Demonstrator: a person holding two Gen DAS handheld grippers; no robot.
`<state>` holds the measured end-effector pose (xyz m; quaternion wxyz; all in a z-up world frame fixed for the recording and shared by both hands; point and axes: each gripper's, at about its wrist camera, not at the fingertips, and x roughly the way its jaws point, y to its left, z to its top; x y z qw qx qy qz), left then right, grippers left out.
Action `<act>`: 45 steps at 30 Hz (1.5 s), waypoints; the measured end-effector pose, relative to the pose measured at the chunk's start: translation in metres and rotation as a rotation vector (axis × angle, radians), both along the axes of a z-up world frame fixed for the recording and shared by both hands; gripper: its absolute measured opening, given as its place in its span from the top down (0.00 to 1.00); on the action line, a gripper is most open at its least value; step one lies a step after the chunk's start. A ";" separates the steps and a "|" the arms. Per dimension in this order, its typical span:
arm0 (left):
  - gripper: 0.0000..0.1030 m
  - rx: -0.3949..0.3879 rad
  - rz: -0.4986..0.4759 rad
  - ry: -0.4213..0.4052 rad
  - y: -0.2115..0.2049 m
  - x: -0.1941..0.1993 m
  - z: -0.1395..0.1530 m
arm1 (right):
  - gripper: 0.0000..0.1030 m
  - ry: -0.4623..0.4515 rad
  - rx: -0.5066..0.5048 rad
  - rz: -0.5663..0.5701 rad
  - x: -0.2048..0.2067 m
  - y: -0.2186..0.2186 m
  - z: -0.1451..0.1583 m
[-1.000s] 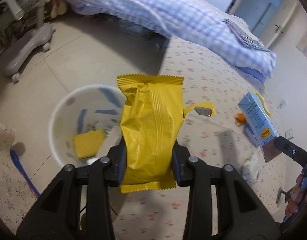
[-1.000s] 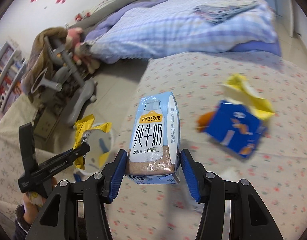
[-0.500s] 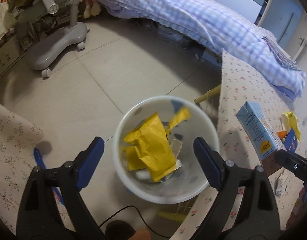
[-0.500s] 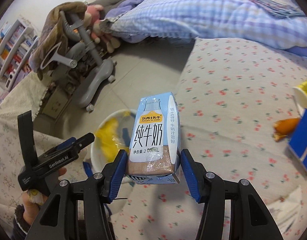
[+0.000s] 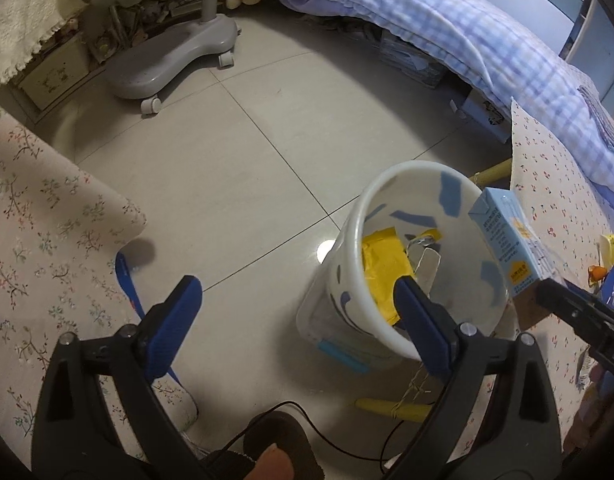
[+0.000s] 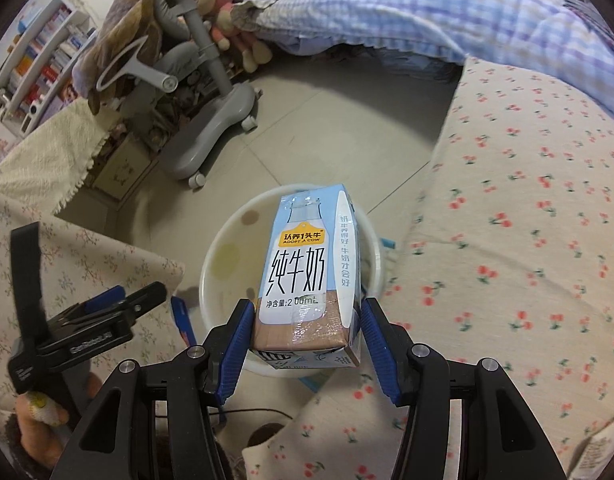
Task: Collect trash
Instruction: 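Carry the wrapper and milk carton over the wastebasket and open both tools, then grasp the white paper wrapper with the left tool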
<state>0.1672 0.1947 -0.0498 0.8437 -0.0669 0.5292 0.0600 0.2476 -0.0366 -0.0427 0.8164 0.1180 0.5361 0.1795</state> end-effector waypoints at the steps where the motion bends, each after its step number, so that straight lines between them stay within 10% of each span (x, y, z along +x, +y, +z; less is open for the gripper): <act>1: 0.07 0.001 0.001 0.000 0.000 -0.001 0.001 | 0.45 0.001 -0.001 0.003 0.001 0.002 -0.002; 7: 0.06 0.003 0.003 -0.004 0.005 -0.005 0.004 | 0.29 -0.015 -0.016 -0.006 0.000 0.010 -0.005; 20: 0.06 -0.027 -0.116 -0.011 -0.042 -0.017 0.009 | 0.28 -0.062 -0.113 -0.122 -0.050 -0.076 0.030; 45: 0.06 0.052 -0.679 -0.018 -0.282 -0.067 0.003 | 0.20 -0.035 -0.250 -0.509 -0.199 -0.319 0.043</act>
